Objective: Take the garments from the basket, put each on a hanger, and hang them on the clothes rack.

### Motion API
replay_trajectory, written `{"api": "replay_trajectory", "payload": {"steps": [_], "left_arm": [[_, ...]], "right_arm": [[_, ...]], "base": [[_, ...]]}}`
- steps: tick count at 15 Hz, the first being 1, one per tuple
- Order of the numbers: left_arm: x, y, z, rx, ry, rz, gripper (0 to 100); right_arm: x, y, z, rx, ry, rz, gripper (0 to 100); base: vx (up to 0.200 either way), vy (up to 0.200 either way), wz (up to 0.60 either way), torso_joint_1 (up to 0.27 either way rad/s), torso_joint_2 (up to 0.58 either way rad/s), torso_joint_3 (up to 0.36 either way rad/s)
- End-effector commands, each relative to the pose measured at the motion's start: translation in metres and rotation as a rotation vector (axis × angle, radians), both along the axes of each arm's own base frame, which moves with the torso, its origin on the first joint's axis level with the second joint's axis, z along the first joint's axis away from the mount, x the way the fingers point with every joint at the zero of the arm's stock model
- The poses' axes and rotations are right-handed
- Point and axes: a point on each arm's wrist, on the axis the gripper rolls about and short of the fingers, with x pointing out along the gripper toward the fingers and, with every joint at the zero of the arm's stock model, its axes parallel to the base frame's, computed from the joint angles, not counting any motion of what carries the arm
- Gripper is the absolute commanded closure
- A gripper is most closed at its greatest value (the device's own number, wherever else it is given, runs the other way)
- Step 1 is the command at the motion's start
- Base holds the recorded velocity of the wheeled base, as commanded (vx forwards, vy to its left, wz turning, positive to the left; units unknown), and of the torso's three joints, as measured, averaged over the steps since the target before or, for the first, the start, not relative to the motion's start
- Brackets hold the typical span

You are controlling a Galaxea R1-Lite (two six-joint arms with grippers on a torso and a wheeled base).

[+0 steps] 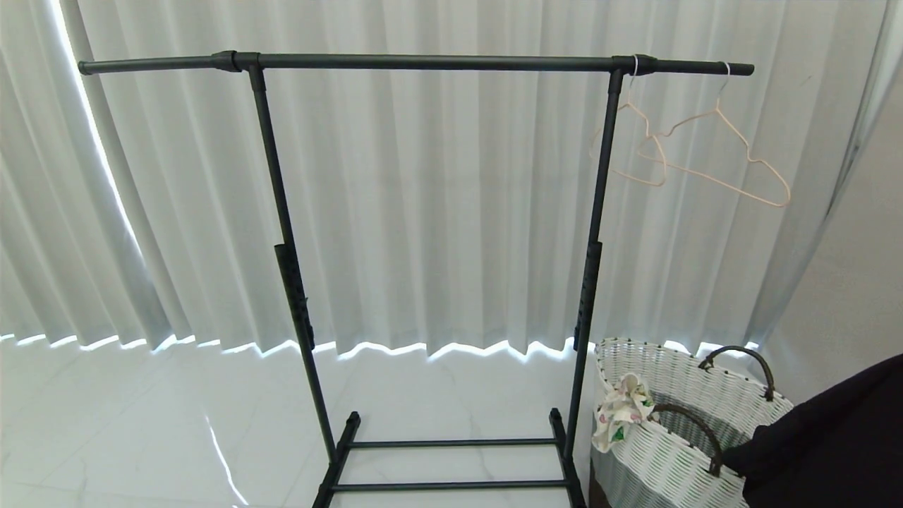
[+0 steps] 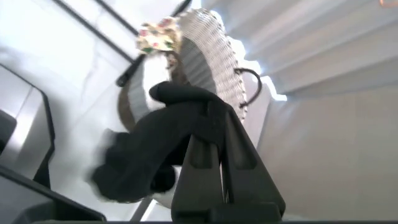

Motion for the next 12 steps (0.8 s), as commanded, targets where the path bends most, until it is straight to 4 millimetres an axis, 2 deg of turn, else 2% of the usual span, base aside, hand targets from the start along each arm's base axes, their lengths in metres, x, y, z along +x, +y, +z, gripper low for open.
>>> {"api": "replay_trajectory", "payload": {"steps": [1, 2, 5, 7, 9, 12], "left_arm": [[0.000, 0.000, 0.000, 0.000, 0.000, 0.000, 0], [0.000, 0.000, 0.000, 0.000, 0.000, 0.000, 0], [0.000, 0.000, 0.000, -0.002, 0.000, 0.000, 0], [0.000, 0.000, 0.000, -0.009, -0.001, 0.002, 0], [0.000, 0.000, 0.000, -0.002, 0.000, 0.000, 0], [0.000, 0.000, 0.000, -0.012, -0.001, 0.002, 0]], "right_arm": [[0.007, 0.007, 0.003, -0.001, 0.007, 0.053, 100], [0.011, 0.010, 0.003, -0.002, 0.015, 0.064, 100], [0.027, 0.019, 0.005, 0.002, 0.008, 0.094, 100], [0.044, 0.033, 0.004, 0.022, -0.005, 0.134, 100], [0.053, 0.052, 0.004, 0.076, 0.036, 0.184, 100], [0.061, 0.092, -0.001, 0.150, 0.141, 0.267, 100]], "base": [[-0.200, 0.000, 0.00, 0.002, 0.00, 0.002], [-0.200, 0.000, 0.00, 0.002, 0.01, 0.007], [0.000, 0.000, 0.00, 0.000, 0.00, 0.000], [0.000, 0.000, 0.00, 0.000, 0.00, 0.000], [0.000, 0.000, 0.00, 0.000, 0.00, 0.000], [0.000, 0.000, 0.00, 0.000, 0.00, 0.000]]}}
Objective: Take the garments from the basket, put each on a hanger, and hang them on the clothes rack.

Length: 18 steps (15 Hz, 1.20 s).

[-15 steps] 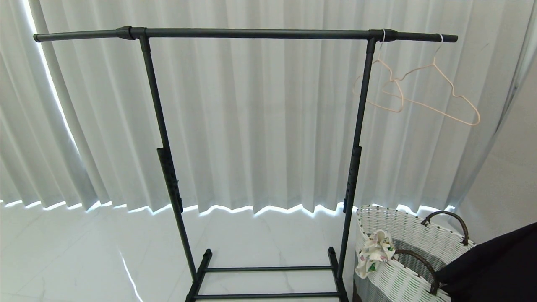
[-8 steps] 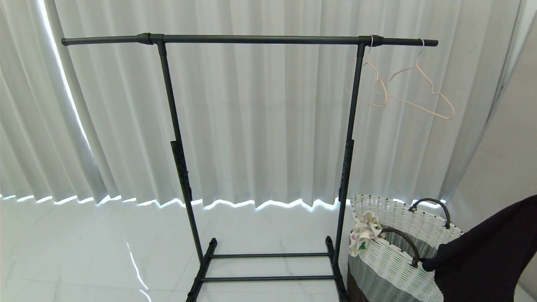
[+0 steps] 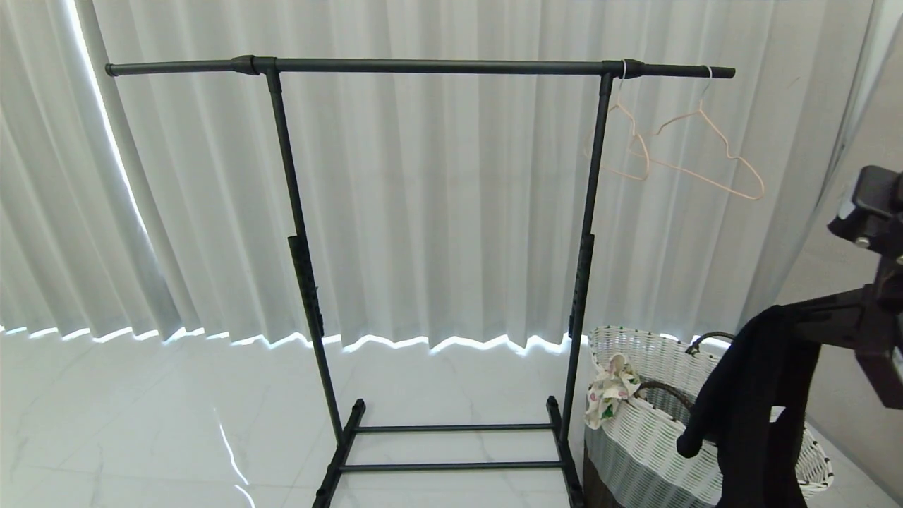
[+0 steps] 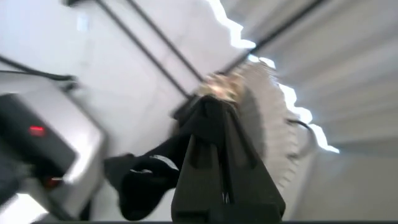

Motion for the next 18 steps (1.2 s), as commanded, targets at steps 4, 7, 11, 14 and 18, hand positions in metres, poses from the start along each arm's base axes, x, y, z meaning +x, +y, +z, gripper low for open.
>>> {"api": "replay_trajectory", "payload": {"steps": [4, 7, 11, 14, 18], "left_arm": [[0.000, 0.000, 0.000, 0.022, 0.001, 0.000, 0], [-0.001, 0.000, 0.005, 0.020, -0.025, -0.022, 0], [0.001, -0.007, 0.095, -0.028, -0.094, -0.329, 0], [0.053, -0.010, 0.153, -0.037, 0.036, -0.439, 0], [0.133, -0.046, 0.179, 0.094, 0.204, -0.733, 0]], "right_arm": [[0.023, 0.082, -0.015, 0.026, 0.172, 0.140, 100], [0.022, 0.105, -0.026, 0.012, 0.222, 0.171, 100], [0.018, 0.123, -0.033, -0.006, 0.248, 0.205, 100], [0.019, 0.128, -0.026, 0.006, 0.222, 0.201, 100], [0.020, 0.129, -0.015, 0.037, 0.192, 0.207, 100]], "base": [[0.000, 0.000, 0.00, 0.000, 0.00, 0.000], [0.000, 0.000, 0.00, 0.000, 0.00, 0.000], [0.000, 0.000, 0.00, 0.000, 0.00, 0.000], [0.000, 0.000, 0.00, 0.000, 0.00, 0.000], [0.000, 0.000, 0.00, 0.000, 0.00, 0.000]]}}
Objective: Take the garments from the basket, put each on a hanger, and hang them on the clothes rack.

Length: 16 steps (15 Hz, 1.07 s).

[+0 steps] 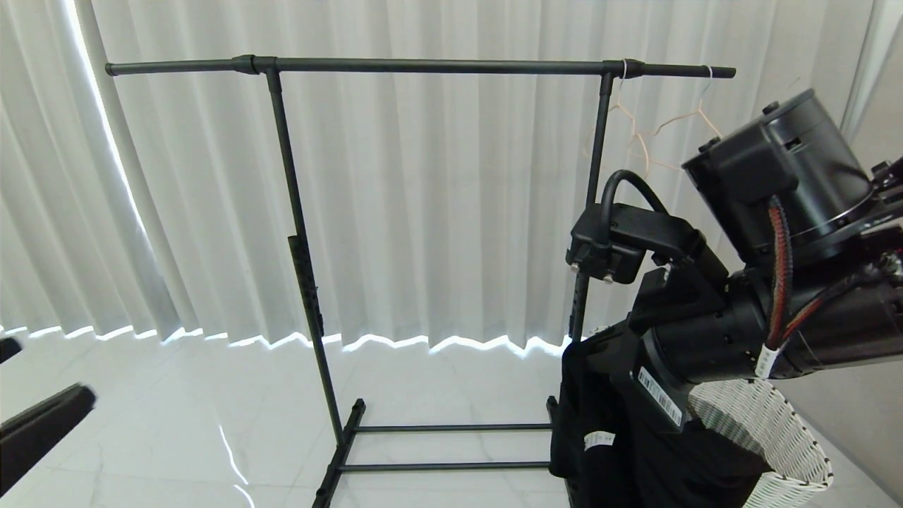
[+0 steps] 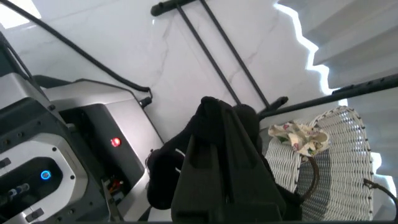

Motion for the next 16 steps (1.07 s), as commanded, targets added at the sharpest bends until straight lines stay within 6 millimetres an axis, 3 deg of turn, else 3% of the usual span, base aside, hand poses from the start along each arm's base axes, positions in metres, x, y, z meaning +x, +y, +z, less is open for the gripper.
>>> {"api": "replay_trajectory", "payload": {"steps": [1, 3, 4, 9, 12, 16], "left_arm": [[0.090, -0.045, 0.017, 0.100, 0.192, -0.232, 0], [0.113, -0.070, 0.001, 0.162, 0.269, -0.217, 0], [0.114, -0.082, -0.007, 0.195, 0.301, -0.216, 0], [0.088, -0.127, -0.048, 0.210, 0.506, -0.396, 0], [0.082, -0.147, -0.054, 0.235, 0.538, -0.454, 0], [0.104, -0.185, -0.064, 0.221, 0.463, -0.407, 0]], "right_arm": [[0.000, 0.001, 0.005, 0.016, -0.012, 0.000, 100], [0.001, 0.001, 0.010, 0.032, -0.022, -0.001, 100], [0.001, 0.001, 0.011, 0.035, -0.025, -0.001, 100], [-0.003, 0.004, 0.029, 0.089, -0.064, 0.017, 100], [-0.009, 0.008, 0.033, 0.099, -0.075, 0.037, 100], [-0.016, 0.012, 0.034, 0.104, -0.076, 0.067, 100]], "base": [[0.000, 0.000, 0.00, 0.000, 0.00, 0.000], [0.000, 0.000, 0.00, 0.000, 0.00, 0.000], [0.000, 0.000, 0.00, 0.000, 0.00, 0.000], [0.000, 0.000, 0.00, 0.000, 0.00, 0.000], [0.000, 0.000, 0.00, 0.000, 0.00, 0.000], [0.000, 0.000, 0.00, 0.000, 0.00, 0.000]]}}
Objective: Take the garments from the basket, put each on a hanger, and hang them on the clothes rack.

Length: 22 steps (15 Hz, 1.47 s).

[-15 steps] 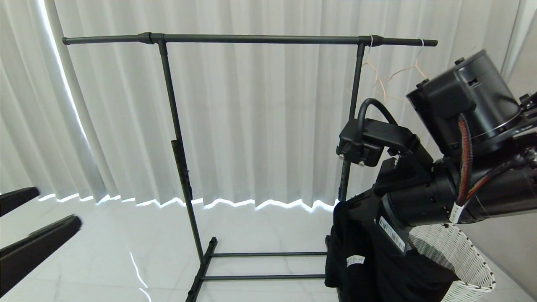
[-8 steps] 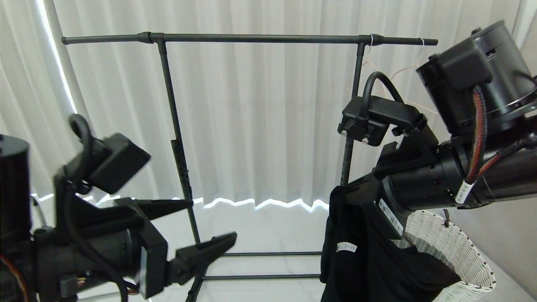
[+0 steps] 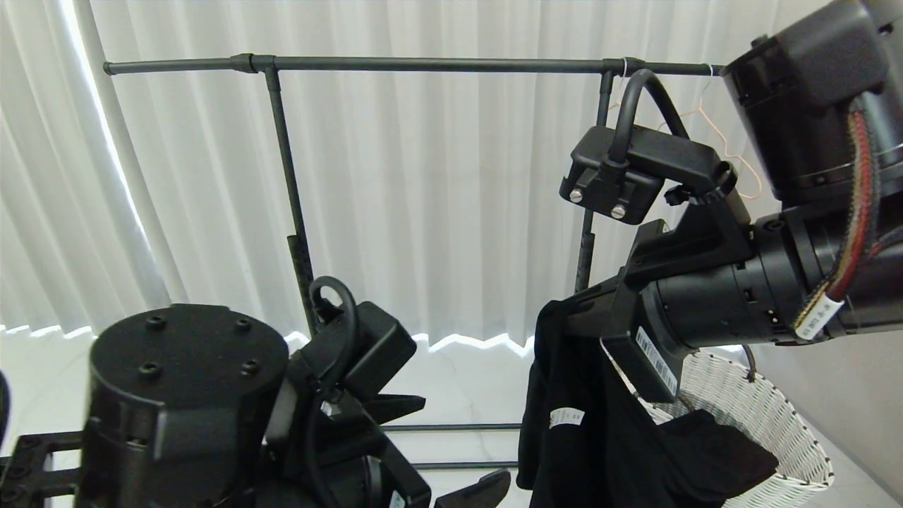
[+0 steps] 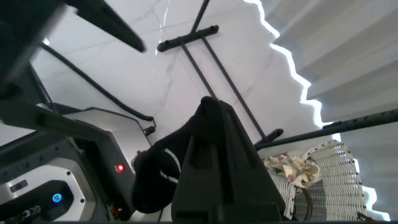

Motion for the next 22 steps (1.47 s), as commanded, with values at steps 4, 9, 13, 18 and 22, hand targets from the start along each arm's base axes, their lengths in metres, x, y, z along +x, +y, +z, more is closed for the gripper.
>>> {"api": "replay_trajectory", "payload": {"steps": [4, 9, 13, 18, 22], "left_arm": [[0.009, -0.040, -0.022, 0.064, 0.023, -0.033, 0], [0.032, -0.058, -0.033, 0.051, 0.044, 0.033, 0], [0.031, -0.052, -0.062, 0.153, 0.068, 0.088, 0], [0.023, -0.039, -0.068, 0.186, 0.066, 0.118, 0], [0.020, -0.035, -0.068, 0.199, 0.045, 0.149, 0]], "right_arm": [[-0.002, 0.002, -0.001, -0.001, 0.005, 0.008, 100], [-0.010, 0.004, 0.001, 0.006, 0.002, 0.035, 100], [-0.013, 0.003, 0.004, 0.014, -0.003, 0.041, 100], [-0.013, 0.003, 0.003, 0.009, -0.006, 0.035, 100], [-0.010, 0.001, -0.002, 0.005, 0.024, -0.038, 100]], "base": [[0.000, 0.000, 0.00, 0.000, 0.00, 0.000], [0.000, 0.000, 0.00, 0.000, 0.00, 0.000], [0.000, 0.000, 0.00, 0.000, 0.00, 0.000], [0.000, 0.000, 0.00, 0.000, 0.00, 0.000], [0.000, 0.000, 0.00, 0.000, 0.00, 0.000]]}}
